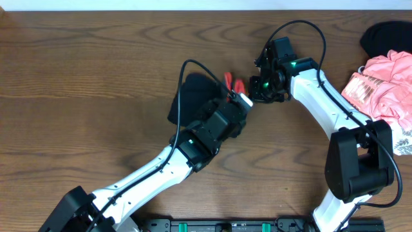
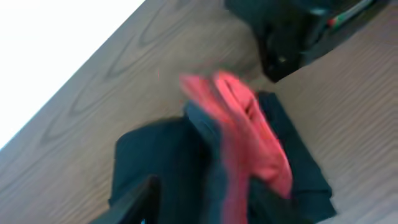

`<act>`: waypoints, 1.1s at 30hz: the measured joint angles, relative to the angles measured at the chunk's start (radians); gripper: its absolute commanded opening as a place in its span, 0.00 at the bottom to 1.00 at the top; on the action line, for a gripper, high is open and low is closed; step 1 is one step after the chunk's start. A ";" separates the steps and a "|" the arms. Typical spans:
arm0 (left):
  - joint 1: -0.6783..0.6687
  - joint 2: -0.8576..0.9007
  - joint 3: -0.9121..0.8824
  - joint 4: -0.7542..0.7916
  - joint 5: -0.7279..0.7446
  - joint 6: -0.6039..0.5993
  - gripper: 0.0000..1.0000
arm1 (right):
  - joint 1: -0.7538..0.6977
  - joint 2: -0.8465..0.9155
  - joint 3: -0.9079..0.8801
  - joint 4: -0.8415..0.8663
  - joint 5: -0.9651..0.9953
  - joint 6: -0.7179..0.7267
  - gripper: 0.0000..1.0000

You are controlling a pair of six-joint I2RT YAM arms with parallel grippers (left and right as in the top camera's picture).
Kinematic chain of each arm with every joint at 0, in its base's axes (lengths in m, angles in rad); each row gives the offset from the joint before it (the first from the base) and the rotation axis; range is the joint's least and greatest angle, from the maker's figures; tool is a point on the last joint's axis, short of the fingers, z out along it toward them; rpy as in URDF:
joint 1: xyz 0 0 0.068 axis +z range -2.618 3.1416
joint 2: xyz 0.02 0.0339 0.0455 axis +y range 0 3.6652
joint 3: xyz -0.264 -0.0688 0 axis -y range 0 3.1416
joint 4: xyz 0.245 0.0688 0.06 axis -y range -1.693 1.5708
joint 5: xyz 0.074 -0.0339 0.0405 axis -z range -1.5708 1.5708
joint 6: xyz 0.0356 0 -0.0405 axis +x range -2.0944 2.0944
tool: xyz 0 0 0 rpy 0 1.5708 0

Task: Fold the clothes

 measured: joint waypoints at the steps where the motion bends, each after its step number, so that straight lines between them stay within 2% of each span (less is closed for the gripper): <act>1: -0.003 0.000 0.000 0.000 0.000 -0.001 0.46 | 0.000 0.000 0.000 0.000 0.000 0.000 0.01; 11: -0.004 0.000 0.000 0.000 0.000 -0.002 0.45 | 0.000 0.000 0.000 -0.001 0.000 -0.005 0.01; 15: 0.005 0.000 0.000 0.000 -0.037 -0.007 0.45 | 0.000 0.000 0.000 0.004 -0.018 -0.060 0.01; 19: 0.073 0.000 0.000 -0.006 -0.050 -0.086 0.45 | 0.000 0.000 0.000 0.016 -0.059 -0.132 0.01; 26: 0.228 0.000 0.000 -0.024 0.066 -0.225 0.45 | 0.013 0.000 0.000 0.069 -0.143 -0.198 0.04; 33: 0.298 0.044 0.001 -0.028 0.197 -0.283 0.45 | 0.092 0.000 0.000 0.108 -0.140 -0.214 0.05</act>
